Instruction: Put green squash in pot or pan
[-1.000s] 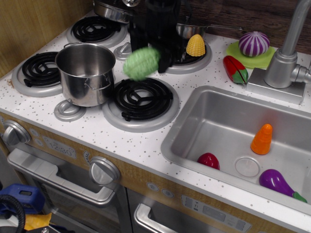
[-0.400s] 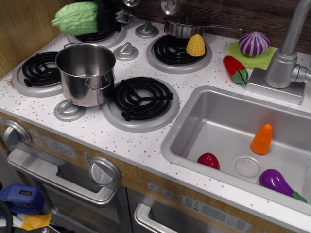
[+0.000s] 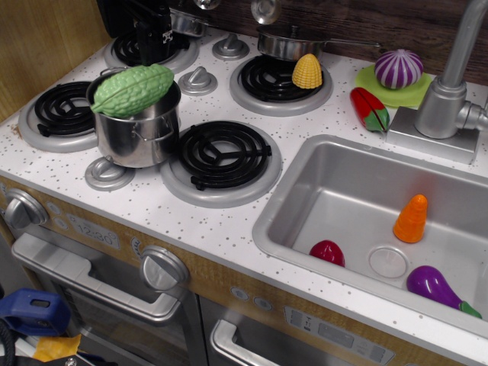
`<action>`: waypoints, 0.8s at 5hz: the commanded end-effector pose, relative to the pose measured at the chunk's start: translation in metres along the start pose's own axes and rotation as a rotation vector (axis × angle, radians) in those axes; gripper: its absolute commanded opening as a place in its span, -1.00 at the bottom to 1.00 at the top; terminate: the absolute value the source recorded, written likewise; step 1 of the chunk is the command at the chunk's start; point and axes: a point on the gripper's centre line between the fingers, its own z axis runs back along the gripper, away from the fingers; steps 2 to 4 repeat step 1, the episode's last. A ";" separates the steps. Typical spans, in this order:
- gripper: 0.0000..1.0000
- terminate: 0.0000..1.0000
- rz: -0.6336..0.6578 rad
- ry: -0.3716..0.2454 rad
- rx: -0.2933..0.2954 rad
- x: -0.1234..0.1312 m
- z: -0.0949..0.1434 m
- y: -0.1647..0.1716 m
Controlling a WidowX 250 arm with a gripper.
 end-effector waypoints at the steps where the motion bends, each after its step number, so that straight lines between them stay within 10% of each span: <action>1: 1.00 1.00 0.008 -0.056 0.049 0.001 0.024 0.008; 4: 1.00 1.00 0.008 -0.056 0.049 0.001 0.024 0.008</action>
